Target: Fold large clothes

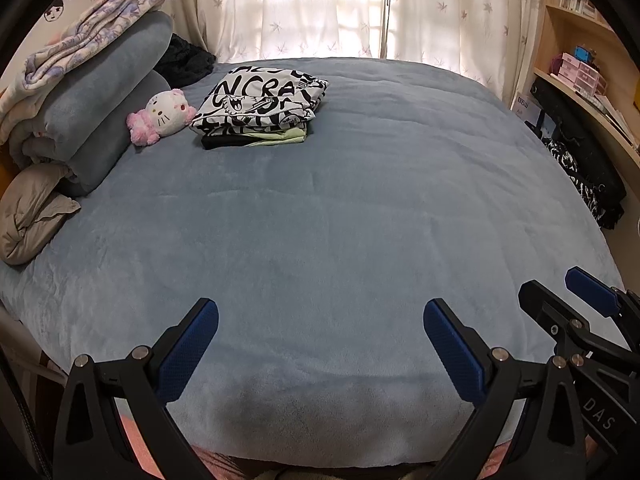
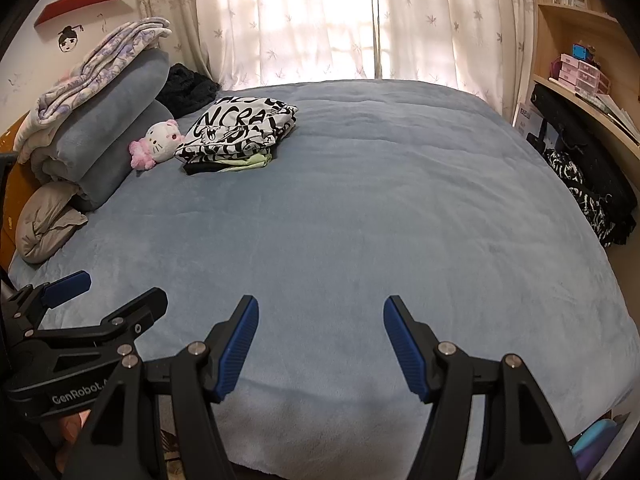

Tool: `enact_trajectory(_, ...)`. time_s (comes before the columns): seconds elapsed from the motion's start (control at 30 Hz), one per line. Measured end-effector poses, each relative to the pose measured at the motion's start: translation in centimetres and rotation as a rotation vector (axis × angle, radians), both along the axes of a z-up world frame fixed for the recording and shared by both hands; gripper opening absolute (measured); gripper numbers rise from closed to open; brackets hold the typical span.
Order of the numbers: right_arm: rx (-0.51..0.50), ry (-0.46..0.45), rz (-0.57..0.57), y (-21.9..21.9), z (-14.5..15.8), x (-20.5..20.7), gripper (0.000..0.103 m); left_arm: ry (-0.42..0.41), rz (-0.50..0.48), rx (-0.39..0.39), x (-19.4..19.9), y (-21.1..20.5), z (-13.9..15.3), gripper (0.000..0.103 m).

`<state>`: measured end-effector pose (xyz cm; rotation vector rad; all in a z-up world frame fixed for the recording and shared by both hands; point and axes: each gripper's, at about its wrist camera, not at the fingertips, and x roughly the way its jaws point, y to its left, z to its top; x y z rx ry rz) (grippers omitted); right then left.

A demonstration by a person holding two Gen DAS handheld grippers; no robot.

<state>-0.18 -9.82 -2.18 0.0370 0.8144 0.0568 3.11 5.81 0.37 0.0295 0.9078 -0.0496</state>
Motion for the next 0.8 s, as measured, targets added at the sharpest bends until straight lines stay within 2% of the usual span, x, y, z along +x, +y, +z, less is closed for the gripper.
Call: enact_trajectory(0.8,0.006,0.018,-0.001,0.05,-0.33,0.71,0.065,0.012,-0.001,0.002,0.58,0.07,0.02,0.101)
